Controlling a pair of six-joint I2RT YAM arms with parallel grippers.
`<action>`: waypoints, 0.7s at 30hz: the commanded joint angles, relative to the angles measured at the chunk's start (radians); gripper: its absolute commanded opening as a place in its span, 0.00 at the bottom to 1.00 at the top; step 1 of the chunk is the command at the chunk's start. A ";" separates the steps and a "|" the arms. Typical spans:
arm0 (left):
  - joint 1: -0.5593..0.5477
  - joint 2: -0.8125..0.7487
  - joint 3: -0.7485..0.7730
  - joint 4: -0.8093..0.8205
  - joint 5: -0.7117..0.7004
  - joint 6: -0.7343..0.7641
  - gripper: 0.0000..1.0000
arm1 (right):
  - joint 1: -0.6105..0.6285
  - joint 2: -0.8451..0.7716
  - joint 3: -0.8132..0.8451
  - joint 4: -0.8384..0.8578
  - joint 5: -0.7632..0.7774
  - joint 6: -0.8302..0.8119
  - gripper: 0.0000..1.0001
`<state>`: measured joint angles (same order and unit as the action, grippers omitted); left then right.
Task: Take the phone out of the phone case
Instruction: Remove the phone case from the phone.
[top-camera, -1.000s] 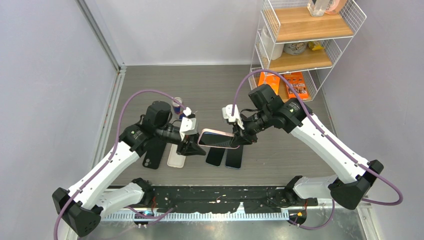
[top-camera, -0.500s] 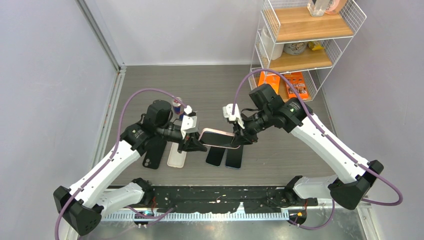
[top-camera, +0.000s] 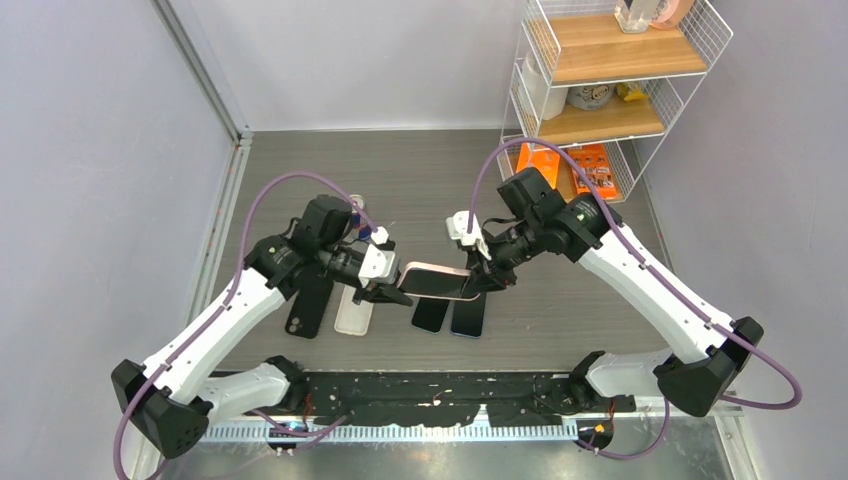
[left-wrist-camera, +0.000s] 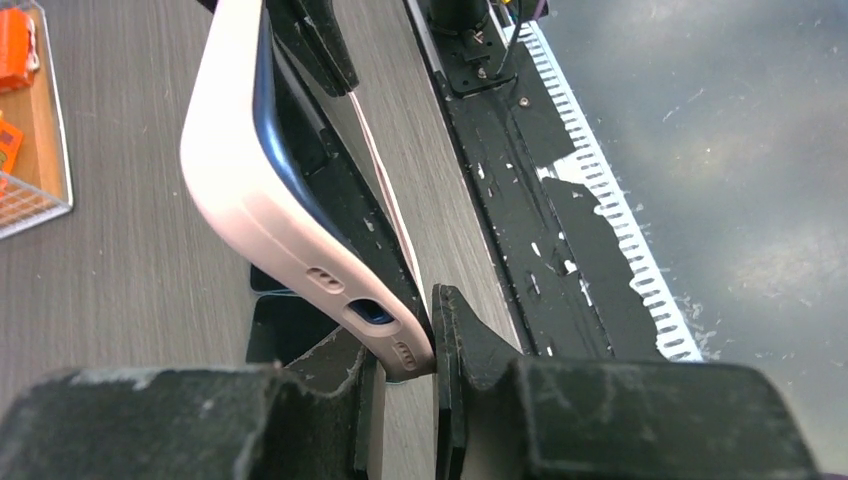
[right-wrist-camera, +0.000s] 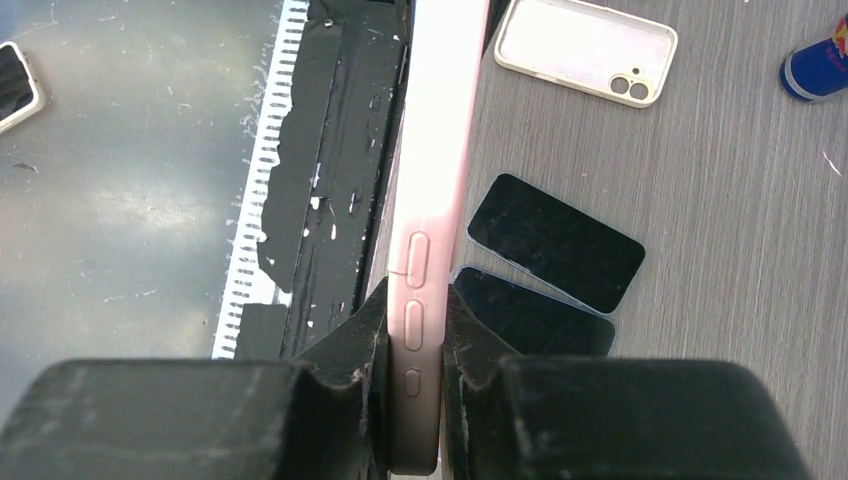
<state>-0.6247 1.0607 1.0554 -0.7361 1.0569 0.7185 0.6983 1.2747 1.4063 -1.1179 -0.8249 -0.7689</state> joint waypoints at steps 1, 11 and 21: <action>-0.004 0.034 0.084 -0.130 0.038 0.251 0.00 | 0.007 -0.012 0.018 -0.047 -0.150 -0.073 0.05; -0.012 0.115 0.210 -0.294 0.009 0.489 0.00 | 0.008 -0.002 0.008 -0.100 -0.199 -0.122 0.05; -0.034 0.170 0.300 -0.410 -0.058 0.646 0.00 | 0.009 0.013 0.000 -0.112 -0.229 -0.138 0.05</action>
<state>-0.6552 1.2156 1.2957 -1.1465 1.0386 1.2205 0.6857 1.2823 1.4059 -1.1507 -0.9001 -0.8577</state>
